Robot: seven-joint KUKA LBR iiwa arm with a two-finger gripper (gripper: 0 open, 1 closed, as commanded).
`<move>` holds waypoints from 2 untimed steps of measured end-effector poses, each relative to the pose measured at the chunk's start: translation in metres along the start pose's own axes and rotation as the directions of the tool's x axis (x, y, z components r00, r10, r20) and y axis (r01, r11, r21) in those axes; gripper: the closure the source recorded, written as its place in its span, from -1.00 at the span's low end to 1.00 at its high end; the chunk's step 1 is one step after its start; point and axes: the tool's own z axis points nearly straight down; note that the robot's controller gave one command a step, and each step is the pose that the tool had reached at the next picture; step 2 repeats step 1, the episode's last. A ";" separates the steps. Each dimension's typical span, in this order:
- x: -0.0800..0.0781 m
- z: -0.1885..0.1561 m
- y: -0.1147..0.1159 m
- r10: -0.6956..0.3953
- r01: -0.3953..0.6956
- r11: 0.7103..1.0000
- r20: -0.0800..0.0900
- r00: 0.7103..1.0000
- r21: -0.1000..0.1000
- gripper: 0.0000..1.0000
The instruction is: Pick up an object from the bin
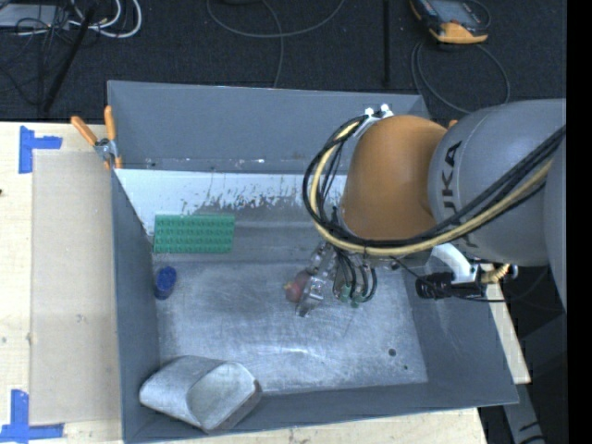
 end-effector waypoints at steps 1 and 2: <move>0.003 -0.046 0.010 -0.238 0.238 0.971 -0.004 0.971 0.002 1.00; 0.003 -0.046 0.010 -0.238 0.238 0.971 -0.004 0.971 0.002 1.00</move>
Offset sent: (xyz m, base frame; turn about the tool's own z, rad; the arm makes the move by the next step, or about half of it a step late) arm -0.0005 0.0092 0.0458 -0.2383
